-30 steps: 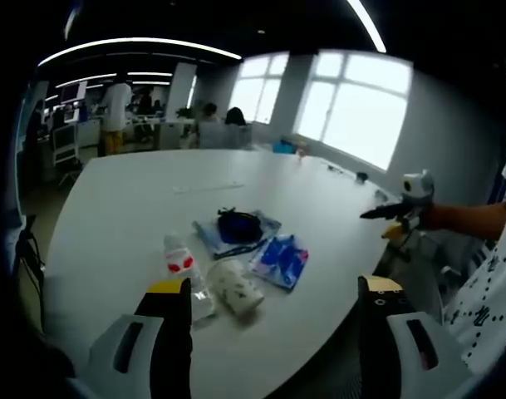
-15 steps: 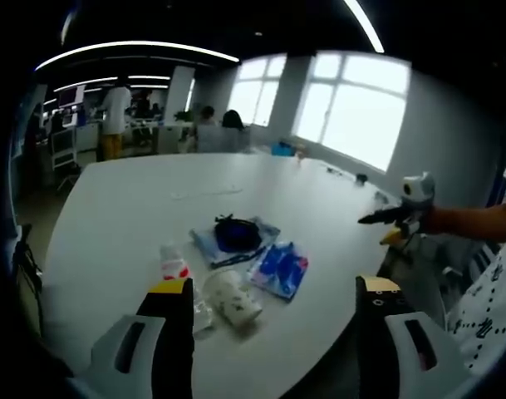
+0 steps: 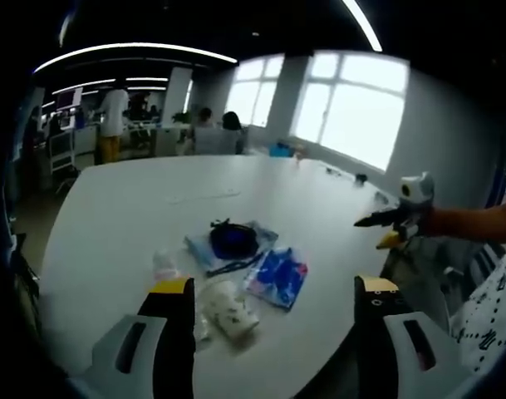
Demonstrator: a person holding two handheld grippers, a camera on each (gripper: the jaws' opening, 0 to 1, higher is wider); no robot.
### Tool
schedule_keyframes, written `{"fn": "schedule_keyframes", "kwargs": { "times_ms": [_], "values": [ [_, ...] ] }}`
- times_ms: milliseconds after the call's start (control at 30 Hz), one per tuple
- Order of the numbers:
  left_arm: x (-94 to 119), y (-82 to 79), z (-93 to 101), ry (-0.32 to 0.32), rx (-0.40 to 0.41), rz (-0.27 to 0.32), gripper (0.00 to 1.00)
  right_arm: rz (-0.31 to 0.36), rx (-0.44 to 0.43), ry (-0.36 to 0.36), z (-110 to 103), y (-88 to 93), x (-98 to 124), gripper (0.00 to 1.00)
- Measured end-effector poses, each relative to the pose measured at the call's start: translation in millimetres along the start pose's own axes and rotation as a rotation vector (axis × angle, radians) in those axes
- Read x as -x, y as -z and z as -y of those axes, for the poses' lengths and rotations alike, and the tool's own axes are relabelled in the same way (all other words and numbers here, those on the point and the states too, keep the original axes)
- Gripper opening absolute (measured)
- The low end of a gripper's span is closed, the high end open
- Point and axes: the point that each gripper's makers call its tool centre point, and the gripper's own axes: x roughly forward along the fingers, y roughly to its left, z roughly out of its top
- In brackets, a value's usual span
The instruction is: Arrange the tabletop items into an orderly group along one side of the table until the central work area is clear of visible clutter.
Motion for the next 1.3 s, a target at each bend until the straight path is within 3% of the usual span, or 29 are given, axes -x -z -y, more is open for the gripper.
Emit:
{"fn": "schedule_keyframes", "kwargs": {
  "times_ms": [733,1300],
  "values": [
    [-39.5,-6.5,22.3,0.024,-0.03,-0.007,0.72,0.008,0.01,-0.011,12.9,-4.6,-14.4,0.63],
    [-59.7,-0.4,32.4,0.043,-0.049,-0.046,0.72,0.009,0.015,-0.011,20.9,-6.6,-22.6,0.61]
  ]
}}
